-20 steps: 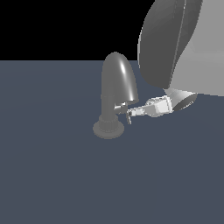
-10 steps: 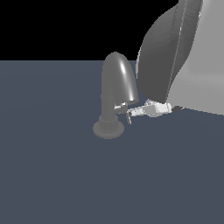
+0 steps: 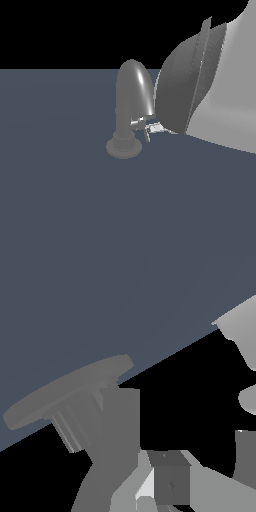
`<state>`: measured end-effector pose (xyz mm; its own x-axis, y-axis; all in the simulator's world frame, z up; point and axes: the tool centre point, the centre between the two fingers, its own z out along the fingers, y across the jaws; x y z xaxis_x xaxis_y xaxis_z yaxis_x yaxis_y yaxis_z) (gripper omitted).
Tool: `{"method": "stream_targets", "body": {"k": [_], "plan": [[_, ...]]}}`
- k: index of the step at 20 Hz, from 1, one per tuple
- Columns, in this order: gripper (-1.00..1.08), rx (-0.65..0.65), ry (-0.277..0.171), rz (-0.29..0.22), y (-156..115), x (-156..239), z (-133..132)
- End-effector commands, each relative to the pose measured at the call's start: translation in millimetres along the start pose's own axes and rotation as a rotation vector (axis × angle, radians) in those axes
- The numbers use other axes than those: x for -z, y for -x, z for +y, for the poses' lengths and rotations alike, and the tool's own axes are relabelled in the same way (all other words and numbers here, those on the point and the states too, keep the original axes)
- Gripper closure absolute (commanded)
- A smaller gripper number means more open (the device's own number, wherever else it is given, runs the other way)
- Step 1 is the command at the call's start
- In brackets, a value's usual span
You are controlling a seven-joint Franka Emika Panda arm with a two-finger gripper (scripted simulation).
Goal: Turn on the faucet by rotating a designated handle.
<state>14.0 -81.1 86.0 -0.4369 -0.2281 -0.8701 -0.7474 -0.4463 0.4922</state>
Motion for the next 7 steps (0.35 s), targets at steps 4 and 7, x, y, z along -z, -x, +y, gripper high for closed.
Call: {"method": "stream_targets", "body": {"k": [4, 7], "plan": [[1.08, -0.035, -0.067, -0.01, -36.9, -4.4, -31.0], [1.08, -0.035, -0.067, -0.01, -37.4, -4.4, -31.5]]}}
